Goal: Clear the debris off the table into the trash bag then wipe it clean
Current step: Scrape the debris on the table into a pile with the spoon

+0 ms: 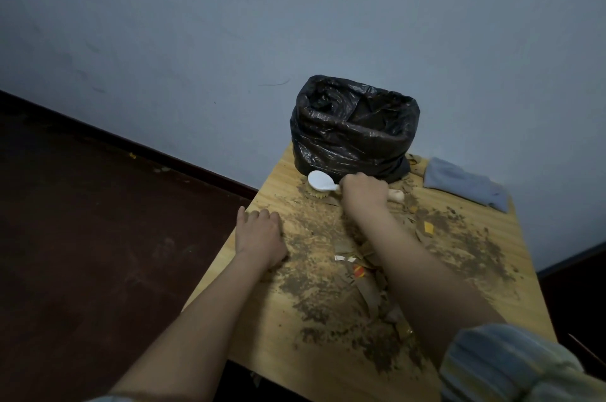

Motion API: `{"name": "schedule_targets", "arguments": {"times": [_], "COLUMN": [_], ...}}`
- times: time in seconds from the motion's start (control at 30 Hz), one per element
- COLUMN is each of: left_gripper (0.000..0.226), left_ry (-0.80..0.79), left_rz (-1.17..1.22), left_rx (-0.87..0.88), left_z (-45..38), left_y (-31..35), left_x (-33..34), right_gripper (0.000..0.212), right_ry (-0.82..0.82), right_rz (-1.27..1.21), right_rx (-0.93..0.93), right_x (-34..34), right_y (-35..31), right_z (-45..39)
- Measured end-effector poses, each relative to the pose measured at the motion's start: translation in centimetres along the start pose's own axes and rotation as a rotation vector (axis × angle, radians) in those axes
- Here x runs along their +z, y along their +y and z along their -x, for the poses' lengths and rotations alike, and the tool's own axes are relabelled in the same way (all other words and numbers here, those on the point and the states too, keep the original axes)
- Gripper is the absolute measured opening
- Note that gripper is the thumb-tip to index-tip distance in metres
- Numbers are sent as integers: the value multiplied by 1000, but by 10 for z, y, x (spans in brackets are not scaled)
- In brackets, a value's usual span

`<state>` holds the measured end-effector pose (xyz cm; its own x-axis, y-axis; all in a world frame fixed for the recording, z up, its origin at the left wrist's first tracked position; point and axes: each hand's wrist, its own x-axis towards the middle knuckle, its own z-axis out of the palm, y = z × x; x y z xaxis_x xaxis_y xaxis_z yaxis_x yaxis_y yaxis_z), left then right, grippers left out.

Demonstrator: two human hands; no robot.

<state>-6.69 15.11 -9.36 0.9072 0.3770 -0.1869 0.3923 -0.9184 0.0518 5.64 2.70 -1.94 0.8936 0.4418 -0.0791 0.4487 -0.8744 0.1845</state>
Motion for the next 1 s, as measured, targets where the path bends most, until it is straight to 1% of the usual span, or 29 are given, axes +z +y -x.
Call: {"name": "schedule_targets", "arguments": {"times": [0.13,0.27,0.37,0.47,0.6,0.73,0.83,1.0], "left_gripper": [54,50,47,45,43,44,48,50], "left_ry": [10,21,41,72,147,138,113,117], "left_rz": [19,39,52,81,105,159,186,208], "left_rx": [1,-17,-38,-50,13,76,127,201], "left_z": [0,0,0,2,10,19,22,28], "left_y": [-2,-1,2,5,18,33,44,67], "left_x": [1,1,-1,-3,-6,-9,-10,-11], "right_gripper": [21,20,17,15,17,23,24,23], "right_ry": [-50,-135,-64,3,-17,-74,-107,-7], "right_rz": [-14,38,51,52,73,56,29,-157], "right_rx": [46,138,166,132,28,-2,26,149], "right_x": [-2,-13,-16,-13,-2,7,2,-7], "right_y": [4,36,52,48,40,52,75,115], "right_z": [4,22,36,43,50,62,74,87]}}
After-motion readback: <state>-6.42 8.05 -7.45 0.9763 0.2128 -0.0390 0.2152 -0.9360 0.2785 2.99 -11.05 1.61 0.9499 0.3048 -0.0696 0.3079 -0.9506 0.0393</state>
